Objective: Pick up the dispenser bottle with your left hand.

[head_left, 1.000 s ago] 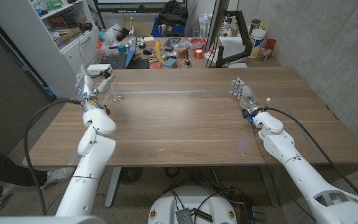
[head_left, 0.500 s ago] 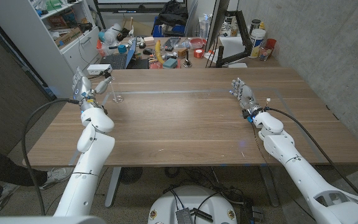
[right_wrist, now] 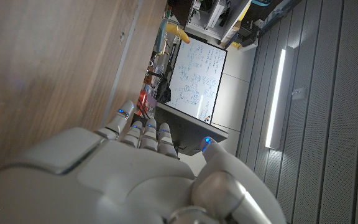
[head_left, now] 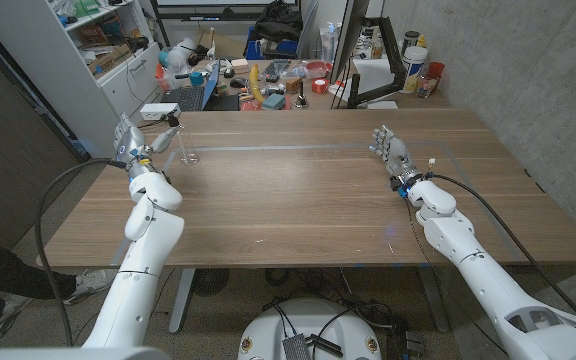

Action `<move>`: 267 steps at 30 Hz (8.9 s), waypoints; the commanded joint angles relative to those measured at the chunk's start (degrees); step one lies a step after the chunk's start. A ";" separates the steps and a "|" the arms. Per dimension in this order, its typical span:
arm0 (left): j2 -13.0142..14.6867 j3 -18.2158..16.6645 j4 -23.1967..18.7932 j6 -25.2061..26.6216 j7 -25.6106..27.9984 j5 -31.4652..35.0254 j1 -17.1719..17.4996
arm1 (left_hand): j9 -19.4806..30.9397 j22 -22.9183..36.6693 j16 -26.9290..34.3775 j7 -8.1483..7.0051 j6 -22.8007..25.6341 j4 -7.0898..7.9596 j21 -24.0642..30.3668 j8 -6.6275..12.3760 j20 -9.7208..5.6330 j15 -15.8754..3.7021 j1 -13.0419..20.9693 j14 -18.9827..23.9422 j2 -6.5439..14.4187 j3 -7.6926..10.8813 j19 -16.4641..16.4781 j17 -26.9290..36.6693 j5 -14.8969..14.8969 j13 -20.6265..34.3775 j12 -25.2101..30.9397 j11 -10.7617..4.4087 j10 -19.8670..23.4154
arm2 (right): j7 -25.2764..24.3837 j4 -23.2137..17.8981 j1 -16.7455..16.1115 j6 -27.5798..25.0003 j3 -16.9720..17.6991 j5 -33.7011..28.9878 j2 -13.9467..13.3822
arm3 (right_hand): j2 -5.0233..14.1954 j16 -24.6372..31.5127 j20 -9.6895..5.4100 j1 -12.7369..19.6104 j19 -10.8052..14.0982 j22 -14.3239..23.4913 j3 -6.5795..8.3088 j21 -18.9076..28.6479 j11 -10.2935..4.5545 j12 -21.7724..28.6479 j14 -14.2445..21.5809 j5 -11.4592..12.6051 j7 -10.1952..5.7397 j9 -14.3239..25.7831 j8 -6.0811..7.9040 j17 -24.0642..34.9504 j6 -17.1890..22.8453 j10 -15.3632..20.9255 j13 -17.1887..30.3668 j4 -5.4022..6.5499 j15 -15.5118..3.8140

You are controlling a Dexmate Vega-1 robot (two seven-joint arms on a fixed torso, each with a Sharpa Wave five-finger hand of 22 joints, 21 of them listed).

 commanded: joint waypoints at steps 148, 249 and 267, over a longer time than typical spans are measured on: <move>8.38 10.17 34.46 -8.67 4.70 -13.96 -20.43 | 0.20 0.22 0.73 -0.94 -3.56 2.09 -2.66 0.18 1.60 0.42 -0.63 2.35 1.23 -10.59 6.41 0.44 3.42 0.28 0.04 1.29 -1.40 | -2.95 -2.85 -3.31 0.13 1.19 -0.63 -0.69 | 3.85 0.13 -5.79 0.64 2.01 0.35 -0.72 -2.58 0.94 0.34 0.93 0.74 0.47 0.09 0.66 -0.20 1.47 1.69 0.31 -1.33 -0.54; 6.46 10.31 43.95 -18.67 16.97 -24.08 -24.69 | 0.54 -0.17 5.44 0.48 40.37 1.19 -1.72 3.81 -10.14 -17.00 24.25 58.68 15.81 -9.08 56.71 0.13 1.49 0.18 3.71 -6.99 47.77 | -4.78 -3.43 -4.54 0.85 2.07 -1.43 -1.04 | 3.48 -0.09 -5.31 0.96 2.93 0.36 -1.68 -4.36 1.42 0.18 1.55 0.86 0.73 0.08 0.52 -0.10 2.05 2.34 0.28 -1.70 -0.15; 6.05 9.23 38.95 -16.35 15.92 -22.16 -23.20 | 0.55 -0.24 4.74 0.49 41.00 1.22 -1.85 3.51 -10.36 -17.05 24.45 59.06 15.58 -8.99 57.44 0.15 1.20 0.18 3.22 -7.21 48.16 | -4.07 -2.54 -4.45 1.74 2.28 -0.96 -0.91 | 3.54 -0.13 -5.37 0.97 3.03 0.37 -1.77 -4.68 1.39 0.13 1.54 0.89 0.74 0.08 0.51 -0.10 2.08 2.31 0.29 -1.67 -0.14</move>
